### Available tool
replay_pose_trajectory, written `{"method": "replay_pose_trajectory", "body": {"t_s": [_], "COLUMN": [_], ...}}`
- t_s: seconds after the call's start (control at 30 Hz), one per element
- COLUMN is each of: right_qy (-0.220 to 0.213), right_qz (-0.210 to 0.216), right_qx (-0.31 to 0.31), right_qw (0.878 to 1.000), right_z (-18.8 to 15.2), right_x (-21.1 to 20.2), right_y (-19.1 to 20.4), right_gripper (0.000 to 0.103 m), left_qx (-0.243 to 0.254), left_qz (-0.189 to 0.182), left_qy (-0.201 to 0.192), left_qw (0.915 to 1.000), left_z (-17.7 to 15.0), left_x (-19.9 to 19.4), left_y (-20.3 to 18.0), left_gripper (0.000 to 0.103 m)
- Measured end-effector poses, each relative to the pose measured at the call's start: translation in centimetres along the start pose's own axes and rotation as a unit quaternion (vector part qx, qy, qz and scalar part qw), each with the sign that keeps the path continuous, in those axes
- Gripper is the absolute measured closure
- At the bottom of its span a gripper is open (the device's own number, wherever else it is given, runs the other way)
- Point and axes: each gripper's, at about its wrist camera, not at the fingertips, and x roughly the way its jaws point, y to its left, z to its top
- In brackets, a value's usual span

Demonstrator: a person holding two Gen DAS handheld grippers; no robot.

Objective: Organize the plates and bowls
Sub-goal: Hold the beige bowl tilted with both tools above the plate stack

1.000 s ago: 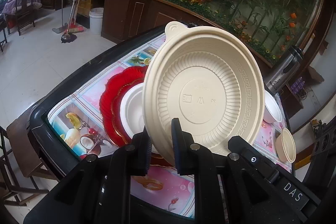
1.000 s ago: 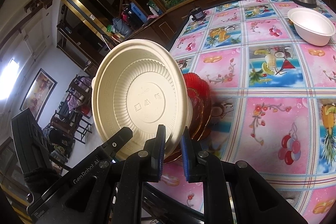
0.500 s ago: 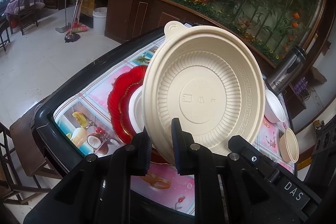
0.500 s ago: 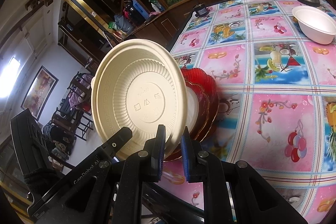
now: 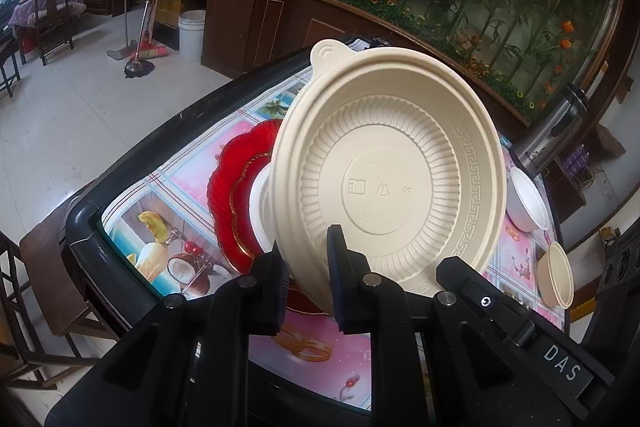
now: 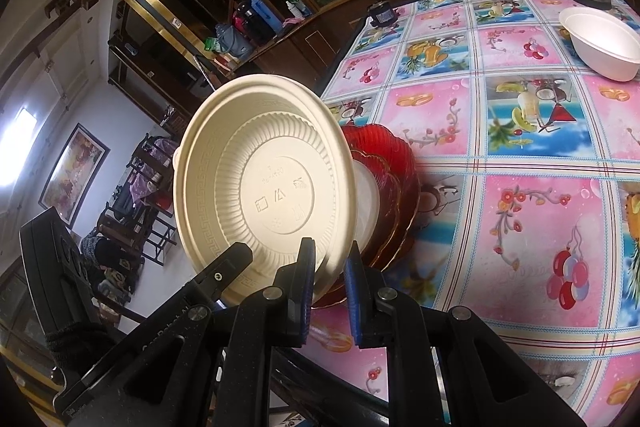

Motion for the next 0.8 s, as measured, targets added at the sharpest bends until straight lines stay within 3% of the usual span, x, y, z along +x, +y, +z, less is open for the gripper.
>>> {"method": "replay_pose_trajectory", "body": {"t_s": [0.8], "right_qy": [0.010], "right_qz": [-0.006], "right_qx": [0.001], "right_qw": [1.000], "right_z": [0.38], "right_x": [0.79], "right_y": [-0.07], "right_gripper": [0.089], "left_qx": [0.013], "left_qz": [0.012], "left_qy": [0.005], "left_qw": [0.9998], "left_z": [0.25], "left_x": [0.63], "left_y": [-0.13], "left_gripper": [0.086]}}
